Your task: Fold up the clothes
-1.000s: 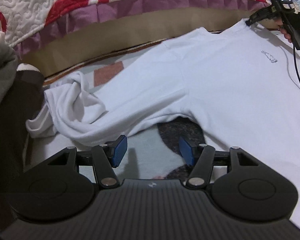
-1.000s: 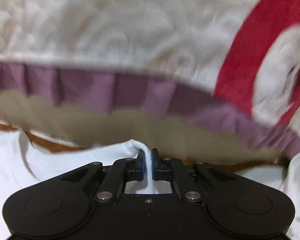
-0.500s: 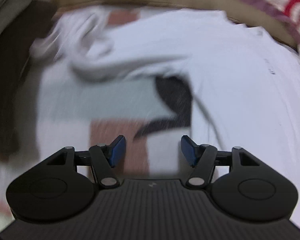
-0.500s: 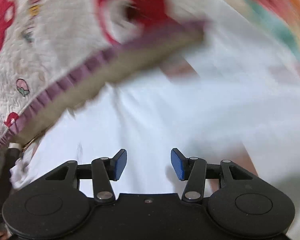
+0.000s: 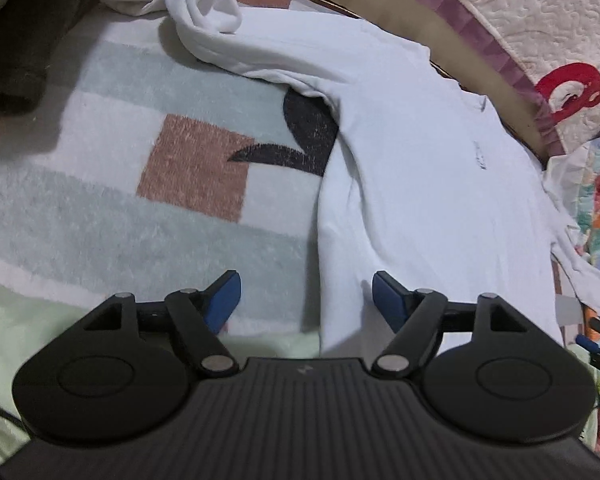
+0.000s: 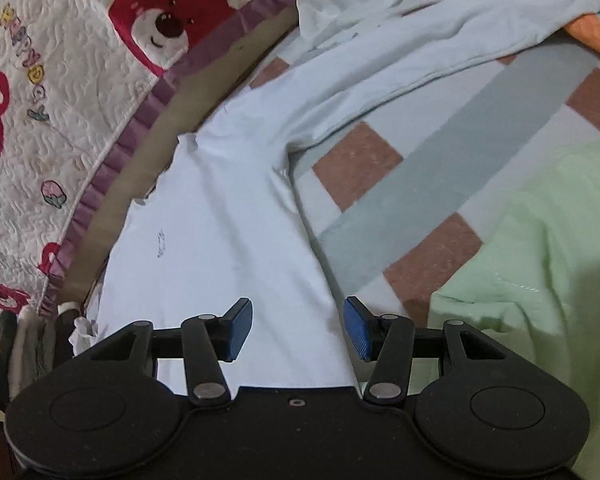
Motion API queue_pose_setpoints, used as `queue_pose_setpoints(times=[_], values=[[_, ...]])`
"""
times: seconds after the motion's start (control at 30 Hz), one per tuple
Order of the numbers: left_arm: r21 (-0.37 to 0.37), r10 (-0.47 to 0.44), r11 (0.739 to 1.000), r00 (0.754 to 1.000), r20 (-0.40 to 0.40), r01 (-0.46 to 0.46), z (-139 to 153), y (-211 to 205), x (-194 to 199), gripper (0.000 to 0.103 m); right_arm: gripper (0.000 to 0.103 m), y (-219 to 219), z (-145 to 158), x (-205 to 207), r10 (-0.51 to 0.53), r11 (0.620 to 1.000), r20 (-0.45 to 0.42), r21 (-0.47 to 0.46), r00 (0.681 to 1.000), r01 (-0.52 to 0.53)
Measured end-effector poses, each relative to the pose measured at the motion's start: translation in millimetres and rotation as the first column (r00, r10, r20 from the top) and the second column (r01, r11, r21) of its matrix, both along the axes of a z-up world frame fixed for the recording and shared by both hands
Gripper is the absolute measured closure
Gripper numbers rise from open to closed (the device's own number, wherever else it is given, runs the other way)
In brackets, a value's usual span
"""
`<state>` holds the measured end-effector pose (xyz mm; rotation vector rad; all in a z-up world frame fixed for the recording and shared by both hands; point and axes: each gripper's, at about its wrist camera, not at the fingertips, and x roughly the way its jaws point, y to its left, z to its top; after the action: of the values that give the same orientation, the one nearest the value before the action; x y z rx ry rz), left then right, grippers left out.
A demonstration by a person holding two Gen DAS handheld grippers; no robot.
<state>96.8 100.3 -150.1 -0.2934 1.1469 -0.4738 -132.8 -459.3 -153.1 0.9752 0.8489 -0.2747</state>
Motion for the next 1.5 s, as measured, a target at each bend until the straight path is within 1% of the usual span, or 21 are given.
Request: queue_pose_setpoints(times=[0.13,0.2,0.27,0.33,0.37,0.43,0.47,0.53,0.6,0.63,0.67,0.73,0.8,0.9,0.97,1.13,1.23,1.3,1.33,1.43,1.5], values=[[0.013,-0.093,0.996,0.996,0.003,0.093,1.9,-15.6,8.4,0.028,0.047,8.3,-12.7,4.0,0.065,0.997,-0.062,-0.024,0.996,-0.067],[0.021,-0.140,0.990,0.990,0.004,0.140,2.8,-23.7,13.0,0.028,0.047,12.6,-13.6,9.4,0.099,0.993,-0.047,-0.063,0.994,-0.102],[0.065,-0.181,0.981,0.983,0.006,0.180,-1.2,-37.9,20.4,0.028,0.047,16.5,-15.9,16.3,0.131,0.986,-0.030,-0.100,0.991,-0.133],[0.098,-0.197,0.976,0.980,0.033,0.193,-5.2,-48.2,26.0,0.029,0.047,20.3,-20.9,24.8,0.157,0.978,-0.017,-0.138,0.987,-0.158],[0.114,-0.205,0.973,0.978,0.048,0.198,-7.2,-53.1,28.8,0.032,0.047,22.2,-23.3,27.8,0.166,0.973,-0.012,-0.162,0.986,-0.166],[0.159,-0.258,0.957,0.963,0.081,0.243,-3.7,-60.2,28.1,0.098,0.047,26.1,-28.2,33.8,0.185,0.961,-0.002,-0.210,0.983,-0.182],[0.182,-0.287,0.946,0.953,0.096,0.266,-1.6,-63.7,27.6,0.101,0.048,28.2,-28.2,35.4,0.199,0.954,0.001,-0.231,0.980,-0.194],[0.161,-0.242,0.963,0.956,0.164,0.216,13.0,-53.1,21.6,0.100,0.095,35.0,-25.1,38.3,0.257,0.922,-0.033,-0.290,0.966,-0.256],[0.111,-0.134,0.987,0.973,0.190,0.114,22.4,-27.5,19.8,0.100,0.096,38.7,-23.8,37.6,0.274,0.904,-0.071,-0.322,0.959,-0.282],[0.084,-0.116,0.991,0.980,0.164,0.103,19.8,-18.5,20.6,0.100,0.097,37.1,-24.3,36.7,0.270,0.907,-0.070,-0.315,0.960,-0.278],[0.089,-0.113,0.991,0.985,0.131,0.102,12.6,-14.1,20.2,0.100,0.097,35.0,-25.1,36.0,0.265,0.911,-0.069,-0.308,0.962,-0.273],[0.149,-0.125,0.983,0.985,0.122,0.106,2.4,-18.3,14.7,0.100,0.098,31.8,-25.4,34.9,0.257,0.915,-0.072,-0.301,0.964,-0.267],[0.189,-0.139,0.976,0.980,0.143,0.111,-2.4,-26.8,7.0,0.100,0.098,30.5,-21.2,32.2,0.244,0.916,-0.065,-0.312,0.968,-0.252],[0.280,-0.196,0.950,0.962,0.190,0.138,-0.1,-40.2,0.1,0.100,0.098,31.5,-12.4,28.3,0.235,0.902,-0.062,-0.357,0.970,-0.242],[0.316,-0.212,0.939,0.953,0.215,0.137,4.5,-43.9,-0.6,0.100,0.099,34.8,-8.8,28.2,0.236,0.887,-0.074,-0.390,0.969,-0.245],[0.352,-0.224,0.926,0.948,0.226,0.135,4.4,-45.6,-0.2,0.100,0.103,36.0,-17.5,32.6,0.186,0.818,-0.197,-0.512,0.963,-0.263],[0.356,-0.232,0.924,0.947,0.222,0.143,3.2,-44.9,-2.7,0.100,0.102,0.7,-15.9,17.8,-0.001,0.836,-0.223,-0.535,0.975,-0.122],[0.353,-0.232,0.924,0.948,0.217,0.145,1.9,-45.2,-2.4,0.100,0.101,-28.1,-15.6,-0.2,-0.073,0.916,-0.121,-0.400,0.990,0.018],[0.347,-0.227,0.927,0.951,0.210,0.144,1.8,-44.3,-1.0,0.100,0.095,-36.5,-14.5,-8.8,-0.104,0.943,-0.051,-0.322,0.993,0.082],[0.333,-0.212,0.933,0.958,0.195,0.138,0.2,-43.8,1.7,0.100,0.094,-36.3,-12.7,-6.7,-0.079,0.970,0.050,-0.226,0.996,0.088],[0.328,-0.207,0.935,0.960,0.190,0.136,-0.8,-43.8,2.5,0.100,0.093,-29.7,-15.4,10.4,-0.020,0.969,0.048,-0.244,0.999,0.031]])
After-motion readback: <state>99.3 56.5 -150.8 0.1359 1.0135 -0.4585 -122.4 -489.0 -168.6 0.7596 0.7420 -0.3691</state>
